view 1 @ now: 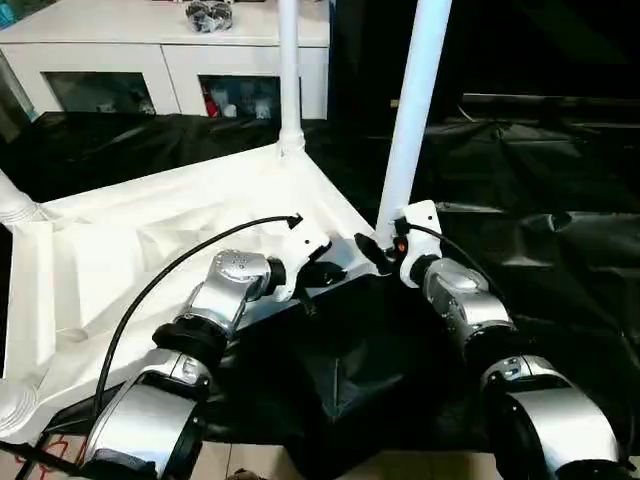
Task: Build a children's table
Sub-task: Rotate leg to tighten
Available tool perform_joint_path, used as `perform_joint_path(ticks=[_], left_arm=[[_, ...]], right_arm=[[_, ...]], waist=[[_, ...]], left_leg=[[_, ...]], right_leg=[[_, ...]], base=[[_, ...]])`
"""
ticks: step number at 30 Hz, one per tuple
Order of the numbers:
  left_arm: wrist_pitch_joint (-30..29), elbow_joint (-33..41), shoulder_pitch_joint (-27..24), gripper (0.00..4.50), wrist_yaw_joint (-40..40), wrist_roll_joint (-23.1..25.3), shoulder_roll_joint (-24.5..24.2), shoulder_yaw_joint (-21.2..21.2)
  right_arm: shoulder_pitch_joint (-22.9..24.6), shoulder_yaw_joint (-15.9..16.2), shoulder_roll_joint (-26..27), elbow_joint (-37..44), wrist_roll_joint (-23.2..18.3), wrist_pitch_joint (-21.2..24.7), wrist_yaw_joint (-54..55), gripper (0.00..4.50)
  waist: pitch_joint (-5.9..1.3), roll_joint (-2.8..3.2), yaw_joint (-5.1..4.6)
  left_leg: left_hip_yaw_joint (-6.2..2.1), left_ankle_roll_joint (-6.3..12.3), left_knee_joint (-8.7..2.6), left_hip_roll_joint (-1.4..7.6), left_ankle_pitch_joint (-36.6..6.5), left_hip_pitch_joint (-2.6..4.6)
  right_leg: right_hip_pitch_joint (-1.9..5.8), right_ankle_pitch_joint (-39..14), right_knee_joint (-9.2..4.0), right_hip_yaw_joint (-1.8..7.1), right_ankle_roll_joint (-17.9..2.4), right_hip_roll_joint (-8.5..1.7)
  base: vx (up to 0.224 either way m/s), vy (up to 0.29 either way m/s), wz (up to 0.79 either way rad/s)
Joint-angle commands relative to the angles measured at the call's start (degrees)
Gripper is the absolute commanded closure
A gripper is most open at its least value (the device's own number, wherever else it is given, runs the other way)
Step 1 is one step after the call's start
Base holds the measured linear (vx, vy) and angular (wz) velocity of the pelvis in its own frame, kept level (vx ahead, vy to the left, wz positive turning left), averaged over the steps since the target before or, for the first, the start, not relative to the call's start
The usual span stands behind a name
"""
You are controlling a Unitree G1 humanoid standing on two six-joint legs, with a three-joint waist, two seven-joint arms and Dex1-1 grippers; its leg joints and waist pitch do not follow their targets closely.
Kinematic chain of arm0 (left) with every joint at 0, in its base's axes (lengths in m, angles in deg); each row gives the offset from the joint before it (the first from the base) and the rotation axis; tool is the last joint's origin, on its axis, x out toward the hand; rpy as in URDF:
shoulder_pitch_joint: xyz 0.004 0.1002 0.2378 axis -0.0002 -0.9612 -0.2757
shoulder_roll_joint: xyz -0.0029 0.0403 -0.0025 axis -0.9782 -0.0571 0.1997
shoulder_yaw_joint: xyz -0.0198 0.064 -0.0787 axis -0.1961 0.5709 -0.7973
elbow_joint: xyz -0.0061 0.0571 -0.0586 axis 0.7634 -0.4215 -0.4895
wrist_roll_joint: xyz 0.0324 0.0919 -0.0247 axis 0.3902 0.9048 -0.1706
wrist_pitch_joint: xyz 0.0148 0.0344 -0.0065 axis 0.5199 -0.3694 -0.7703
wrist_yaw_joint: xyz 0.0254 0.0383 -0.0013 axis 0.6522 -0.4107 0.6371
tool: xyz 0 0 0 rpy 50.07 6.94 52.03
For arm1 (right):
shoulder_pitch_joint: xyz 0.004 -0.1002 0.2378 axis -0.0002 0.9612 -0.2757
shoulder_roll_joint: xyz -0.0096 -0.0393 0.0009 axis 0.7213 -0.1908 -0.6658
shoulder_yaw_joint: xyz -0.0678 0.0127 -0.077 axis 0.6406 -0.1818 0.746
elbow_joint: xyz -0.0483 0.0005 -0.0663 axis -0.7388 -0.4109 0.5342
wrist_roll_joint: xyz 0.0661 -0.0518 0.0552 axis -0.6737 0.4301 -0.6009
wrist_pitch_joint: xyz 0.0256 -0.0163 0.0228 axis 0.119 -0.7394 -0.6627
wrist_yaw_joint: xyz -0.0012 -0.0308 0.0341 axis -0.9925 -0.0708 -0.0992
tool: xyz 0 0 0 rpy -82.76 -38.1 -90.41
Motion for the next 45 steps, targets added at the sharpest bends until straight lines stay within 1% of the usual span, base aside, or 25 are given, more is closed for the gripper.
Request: perform_joint_path(ticks=[1,2,4,5,6,7,8,9,10,11,14,15,17,18,19,20,27,30,33,36,37,39,41,43,45], left_arm=[[3.10,4.04,-0.30,4.50,-8.10,-2.91,2.21,3.68],[3.10,4.04,-0.30,4.50,-8.10,-2.91,2.21,3.68],[3.25,4.78,-0.76,4.50,-10.72,-3.40,1.41,3.96],[3.12,5.30,-1.01,4.50,-12.11,-3.66,0.92,4.13],[3.21,5.94,-1.34,4.50,-14.56,-3.74,-0.25,4.66],[3.26,6.10,-1.43,4.50,-15.08,-3.70,-0.56,4.81],[3.64,5.55,-1.21,4.50,-16.86,-3.61,-1.69,4.94],[3.64,5.53,-1.20,4.50,-17.19,-3.59,-1.89,4.94],[3.69,5.59,-1.26,4.50,-17.48,-3.53,-2.17,4.94],[3.79,5.64,-1.31,4.50,-18.13,-3.54,-2.60,4.98],[4.51,5.06,-1.03,4.50,-20.68,-3.49,-4.55,5.05],[4.51,5.06,-1.03,4.50,-20.68,-3.49,-4.55,5.05],[4.40,4.86,-0.85,4.50,-21.98,-3.59,-5.89,4.72],[4.41,4.84,-0.84,4.50,-22.07,-3.59,-5.96,4.69],[4.42,4.80,-0.81,4.50,-22.32,-3.60,-6.14,4.63],[4.61,4.54,-0.73,4.50,-22.81,-3.50,-6.70,4.49],[4.56,4.43,-0.80,4.50,-22.77,-3.57,-6.76,4.18],[4.09,4.50,-0.89,4.50,-22.13,-3.74,-6.27,3.85],[3.66,3.94,-0.50,4.50,-19.43,-3.68,-5.10,3.12],[2.54,2.49,0.78,4.50,-13.73,-3.42,-2.75,1.81],[2.26,2.09,1.14,4.50,-12.07,-3.21,-2.13,1.56],[1.75,0.41,2.26,4.50,-6.31,-1.78,0.00,1.47],[1.25,-0.42,2.84,4.50,-2.83,-1.36,1.37,1.09],[0.91,-0.93,3.24,4.50,0.15,-1.08,2.79,0.83],[0.64,-0.86,3.29,4.50,1.76,-1.04,3.75,0.86]], right_arm=[[1.16,4.26,1.04,-1.63,1.53,0.13,-6.74,0.60],[1.16,4.26,1.04,-1.63,1.53,0.13,-6.74,0.60],[1.23,4.92,-0.37,-1.55,1.95,-1.70,-9.77,0.60],[1.36,5.33,-1.21,-1.30,2.14,-2.41,-11.95,0.60],[1.78,6.03,-2.77,-0.38,2.29,-3.34,-16.60,0.60],[1.90,6.14,-3.10,-0.11,2.30,-3.52,-17.75,0.60],[2.64,6.87,-4.65,1.35,1.70,-3.68,-23.66,0.60],[2.76,6.95,-4.93,1.56,1.60,-3.73,-24.82,0.60],[2.99,7.19,-5.18,2.00,1.42,-3.49,-26.43,0.60],[3.41,7.77,-5.60,2.63,1.31,-3.60,-28.66,0.60],[5.23,10.21,-7.40,5.89,0.19,-1.96,-38.31,0.60],[5.23,10.21,-7.40,5.89,0.19,-1.96,-38.31,0.94],[6.15,11.65,-8.16,7.74,-0.37,-0.72,-43.21,0.94],[6.19,11.68,-8.19,7.83,-0.35,-0.68,-43.48,0.99],[6.32,11.78,-8.28,8.09,-0.31,-0.56,-44.22,1.27],[6.69,12.13,-8.28,8.69,0.01,-0.20,-45.53,1.35],[7.16,11.62,-7.73,10.26,-1.12,1.96,-45.13,1.75],[7.42,10.63,-7.12,10.61,-1.57,2.66,-43.72,1.77],[6.38,8.35,-5.49,7.96,-1.35,2.07,-36.55,1.78],[4.21,5.99,-3.17,2.96,0.58,1.56,-20.76,1.78],[3.65,5.38,-2.56,1.68,0.94,1.72,-16.59,1.78],[2.75,4.13,-0.50,-0.58,0.89,3.58,-8.36,1.78],[2.24,3.45,0.73,-1.64,0.95,4.63,-3.53,1.78],[1.79,3.08,1.96,-2.53,1.30,5.23,0.75,1.78],[1.64,3.29,2.90,-2.86,2.12,4.62,2.57,1.78]], waist=[[-3.36,-0.34,0.16],[-3.58,-0.32,0.20],[-3.57,-0.36,0.23],[-3.65,-0.04,0.33],[-3.76,-0.26,0.37],[-3.72,-0.11,0.50],[-3.65,-0.21,0.56],[-3.67,-0.20,0.76],[-3.55,0.10,0.89],[-3.42,0.04,1.04],[-3.33,-0.06,1.43],[-3.30,-0.02,1.54],[-3.27,-0.16,1.47],[-3.28,-0.09,1.59],[-3.20,-0.09,1.61],[-3.22,-0.22,1.66],[-3.29,-0.20,1.68],[-3.34,-0.22,1.69],[-3.25,-0.20,1.65],[-3.05,-0.20,1.15],[-2.97,-0.23,0.74],[-2.91,-0.18,0.50],[-2.93,-0.18,0.22],[-3.13,-0.26,0.15],[-3.19,-0.05,0.13]], left_leg=[[-0.95,2.44,-4.25,1.80,-14.10,0.83],[-0.83,3.14,-3.98,1.82,-11.78,0.68],[-0.72,4.40,-3.76,1.74,-9.69,0.50],[-0.71,4.71,-3.66,1.75,-9.38,0.55],[-0.59,5.66,-3.43,1.77,-8.64,0.47],[-0.50,6.47,-3.30,1.79,-8.35,0.47],[-0.44,7.09,-3.26,1.74,-8.71,0.47],[-0.50,7.15,-3.25,1.81,-8.89,0.53],[-0.49,6.89,-3.36,1.94,-9.62,0.61],[-0.50,6.09,-3.52,2.07,-11.11,0.80],[-0.60,5.18,-3.77,2.12,-12.93,0.94],[-0.67,4.88,-3.89,2.20,-13.32,0.96],[-0.69,4.26,-3.98,2.19,-13.75,1.03],[-0.67,4.02,-3.99,2.23,-13.90,1.11],[-0.69,3.76,-4.06,2.24,-14.16,1.10],[-0.73,3.64,-4.10,2.23,-14.07,1.03],[-0.74,3.35,-4.07,2.20,-12.97,1.00],[-0.77,3.39,-4.07,2.19,-12.66,0.93],[-0.74,2.95,-4.12,2.18,-13.23,0.98],[-0.90,0.86,-4.44,2.12,-15.03,1.21],[-1.04,-0.09,-4.58,1.98,-15.51,1.03],[-1.17,-0.91,-4.68,1.90,-17.14,1.34],[-1.05,-0.62,-4.60,1.83,-17.26,1.32],[-1.05,0.25,-4.48,1.73,-15.92,1.02],[-1.00,0.54,-4.40,1.77,-15.19,1.16]], right_leg=[[2.36,-10.63,-4.44,2.43,-12.56,-2.67],[2.49,-6.45,-3.91,2.38,-13.53,-2.54],[2.61,-2.42,-3.44,2.25,-14.84,-2.39],[2.63,-1.76,-3.34,2.18,-15.21,-2.45],[2.77,0.11,-3.15,2.13,-15.86,-2.41],[2.71,0.86,-3.12,2.09,-16.30,-2.39],[2.75,0.72,-3.18,2.05,-16.48,-2.30],[2.80,0.24,-3.20,2.04,-16.46,-2.43],[2.63,-1.15,-3.29,2.09,-16.52,-2.43],[2.50,-3.53,-3.57,2.14,-16.28,-2.50],[2.56,-6.02,-3.79,2.19,-15.57,-2.41],[2.54,-6.61,-3.85,2.21,-15.40,-2.53],[2.52,-7.32,-3.87,2.24,-15.49,-2.51],[2.42,-7.74,-3.90,2.28,-15.47,-2.57],[2.40,-8.19,-3.95,2.32,-15.36,-2.59],[2.44,-8.34,-3.94,2.31,-15.23,-2.64],[2.46,-7.81,-3.84,2.32,-15.19,-2.67],[2.50,-7.62,-3.78,2.29,-15.12,-2.71],[2.34,-8.84,-3.93,2.32,-14.98,-2.78],[2.06,-12.83,-4.27,2.42,-14.17,-2.89],[2.15,-14.83,-4.38,2.42,-13.36,-2.93],[1.94,-17.55,-4.90,2.42,-12.09,-2.99],[1.84,-16.40,-5.03,2.53,-11.82,-2.81],[2.13,-14.22,-4.81,2.45,-11.95,-2.75],[2.03,-12.54,-4.66,2.45,-12.35,-2.70]], base=[[0.000,0.000,0.00],[0.000,0.000,0.00],[0.000,0.000,0.00],[0.000,0.000,0.00],[0.000,0.000,0.00],[0.000,0.000,0.00],[0.000,0.000,0.00],[0.000,0.000,0.00],[0.000,0.000,0.00],[0.000,0.000,0.00],[0.000,0.000,0.00],[0.000,0.000,0.00],[0.000,0.000,0.00],[0.000,0.000,0.00],[0.000,0.000,0.00],[0.000,0.000,0.00],[0.000,0.000,0.00],[0.000,0.000,0.00],[0.000,0.000,0.00],[0.000,0.000,0.00],[0.000,0.000,0.00],[0.000,0.000,0.00],[0.000,0.000,0.00],[0.000,0.000,0.00],[0.000,0.000,0.00]])
